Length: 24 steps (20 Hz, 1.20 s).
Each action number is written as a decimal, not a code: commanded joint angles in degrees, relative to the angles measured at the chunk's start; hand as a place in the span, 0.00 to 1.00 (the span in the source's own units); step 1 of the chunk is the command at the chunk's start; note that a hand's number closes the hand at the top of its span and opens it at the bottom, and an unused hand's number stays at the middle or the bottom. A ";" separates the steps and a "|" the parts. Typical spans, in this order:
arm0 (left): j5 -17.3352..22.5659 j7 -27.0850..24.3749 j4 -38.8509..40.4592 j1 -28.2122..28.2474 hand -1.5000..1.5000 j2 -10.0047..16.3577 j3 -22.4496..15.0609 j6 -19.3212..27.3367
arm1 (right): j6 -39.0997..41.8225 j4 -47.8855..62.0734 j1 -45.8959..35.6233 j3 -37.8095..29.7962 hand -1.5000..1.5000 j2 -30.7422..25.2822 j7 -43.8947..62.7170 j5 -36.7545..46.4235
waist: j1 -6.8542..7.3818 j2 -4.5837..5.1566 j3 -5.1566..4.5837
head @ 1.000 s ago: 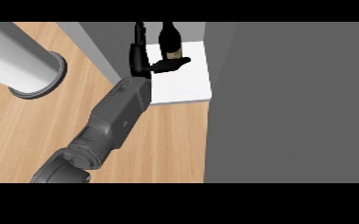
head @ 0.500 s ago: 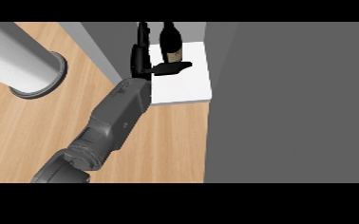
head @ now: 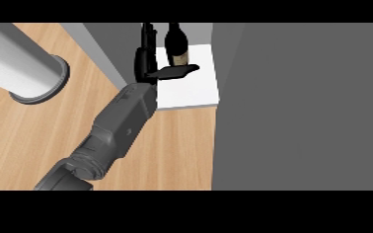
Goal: Pick up the wine, place it into the cabinet and close the cabinet
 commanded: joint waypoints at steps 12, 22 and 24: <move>15.65 3.62 -24.29 18.48 0.00 0.07 -23.26 8.37 | -1.45 -0.83 -1.25 -3.52 0.00 -0.93 0.58 -0.99 | 2.96 -0.83 -0.03; 13.49 5.04 -48.94 31.58 0.00 0.08 -39.20 27.49 | -0.28 -4.67 3.88 -5.85 0.00 -2.22 0.11 -4.12 | 4.43 -1.03 0.02; 13.45 4.90 -50.64 33.07 0.00 0.08 -40.33 27.81 | -2.61 -6.10 3.07 -0.98 0.00 -0.15 1.14 1.84 | 4.37 -0.87 -0.03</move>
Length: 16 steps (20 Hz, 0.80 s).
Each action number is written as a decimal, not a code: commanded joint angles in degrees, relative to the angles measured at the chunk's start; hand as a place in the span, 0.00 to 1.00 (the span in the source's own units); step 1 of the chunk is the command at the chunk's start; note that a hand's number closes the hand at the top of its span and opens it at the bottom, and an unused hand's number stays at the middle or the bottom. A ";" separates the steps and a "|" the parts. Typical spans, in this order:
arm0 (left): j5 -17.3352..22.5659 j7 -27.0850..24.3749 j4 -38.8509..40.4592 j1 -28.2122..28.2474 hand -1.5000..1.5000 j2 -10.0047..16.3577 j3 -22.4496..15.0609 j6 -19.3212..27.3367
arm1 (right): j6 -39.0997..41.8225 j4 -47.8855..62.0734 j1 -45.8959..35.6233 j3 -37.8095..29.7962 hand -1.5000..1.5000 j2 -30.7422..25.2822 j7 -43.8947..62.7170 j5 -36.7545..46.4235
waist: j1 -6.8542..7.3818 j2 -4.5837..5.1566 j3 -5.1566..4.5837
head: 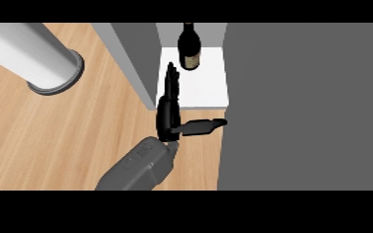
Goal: Pick up the wine, place it into the cabinet and close the cabinet
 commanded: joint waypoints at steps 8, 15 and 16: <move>-8.78 4.47 -24.90 14.67 0.00 0.79 -8.82 12.13 | 0.90 -5.77 5.90 -0.17 0.00 0.25 -0.89 -1.00 | 0.68 -0.02 0.01; -12.73 5.99 -37.31 25.65 0.00 7.50 -10.93 14.58 | -0.11 -9.63 5.44 -0.86 0.00 -0.69 2.16 -3.61 | 0.51 -0.07 0.02; -15.31 5.83 -37.89 25.52 0.00 4.27 -12.99 17.48 | -1.26 -7.60 1.81 -0.91 0.00 -1.42 4.37 -2.59 | 0.61 0.02 0.00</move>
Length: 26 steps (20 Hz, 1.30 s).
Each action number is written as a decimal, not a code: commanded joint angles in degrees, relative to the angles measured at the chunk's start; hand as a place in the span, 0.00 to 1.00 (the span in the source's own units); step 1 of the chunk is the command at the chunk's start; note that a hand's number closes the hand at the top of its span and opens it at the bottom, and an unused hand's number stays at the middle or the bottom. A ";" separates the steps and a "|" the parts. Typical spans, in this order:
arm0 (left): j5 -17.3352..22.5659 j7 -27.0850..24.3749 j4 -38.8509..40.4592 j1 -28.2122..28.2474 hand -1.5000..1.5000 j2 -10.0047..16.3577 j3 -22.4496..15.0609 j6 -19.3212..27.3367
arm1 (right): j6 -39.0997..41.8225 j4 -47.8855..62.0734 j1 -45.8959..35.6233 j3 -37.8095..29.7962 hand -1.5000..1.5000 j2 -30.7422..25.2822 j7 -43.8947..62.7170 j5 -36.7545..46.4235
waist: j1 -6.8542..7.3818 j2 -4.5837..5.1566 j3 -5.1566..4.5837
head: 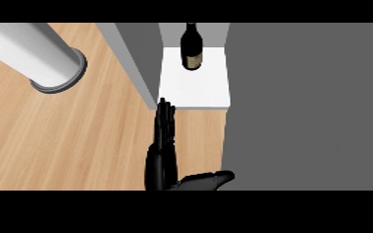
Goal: Pick up the wine, place it into the cabinet and close the cabinet
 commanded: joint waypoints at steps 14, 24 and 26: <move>-6.46 4.25 -30.47 17.37 0.00 21.00 -5.97 -3.61 | 4.86 -5.86 1.59 3.26 1.00 -2.72 7.06 -7.14 | 0.18 0.00 -0.02; -0.22 0.74 -35.24 25.72 0.00 29.66 4.01 -13.68 | 4.45 -7.84 7.86 12.76 1.00 1.62 10.58 -8.77 | 0.24 -0.08 -0.10; 1.52 2.70 -35.10 23.78 0.00 30.53 8.64 -14.00 | 7.45 -7.91 11.69 12.79 1.00 0.67 8.66 -10.90 | -0.38 0.04 -0.02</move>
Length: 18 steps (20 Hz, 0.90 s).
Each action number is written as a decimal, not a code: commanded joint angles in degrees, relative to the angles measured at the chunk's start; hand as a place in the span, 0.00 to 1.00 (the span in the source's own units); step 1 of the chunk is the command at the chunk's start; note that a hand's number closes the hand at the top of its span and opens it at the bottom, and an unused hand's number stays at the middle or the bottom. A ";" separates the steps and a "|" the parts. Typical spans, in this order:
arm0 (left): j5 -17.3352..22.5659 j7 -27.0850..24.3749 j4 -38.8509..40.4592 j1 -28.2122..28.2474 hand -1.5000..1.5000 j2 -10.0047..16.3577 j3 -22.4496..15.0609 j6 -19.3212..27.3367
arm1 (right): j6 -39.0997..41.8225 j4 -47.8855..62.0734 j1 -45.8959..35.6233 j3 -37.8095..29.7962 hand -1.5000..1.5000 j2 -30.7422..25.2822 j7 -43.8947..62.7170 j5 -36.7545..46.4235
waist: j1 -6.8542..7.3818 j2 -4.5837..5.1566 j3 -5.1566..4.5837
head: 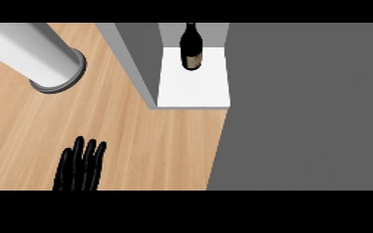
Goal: Pick up the wine, place it into the cabinet and close the cabinet
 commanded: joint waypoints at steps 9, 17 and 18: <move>11.08 0.64 -7.20 7.60 0.00 9.97 17.98 -9.47 | 2.24 -8.14 5.12 18.52 1.00 2.31 2.83 0.53 | 0.31 -0.17 -0.05; 14.32 -2.11 -2.40 13.79 0.00 12.47 25.40 -17.88 | -3.29 -12.60 4.49 32.41 1.00 4.40 7.90 7.51 | -0.33 -0.60 -0.17; 14.48 -0.47 -4.61 12.49 0.00 11.35 25.04 -15.61 | -4.99 -9.83 3.33 34.58 1.00 5.22 5.26 10.51 | -0.48 -0.45 -0.09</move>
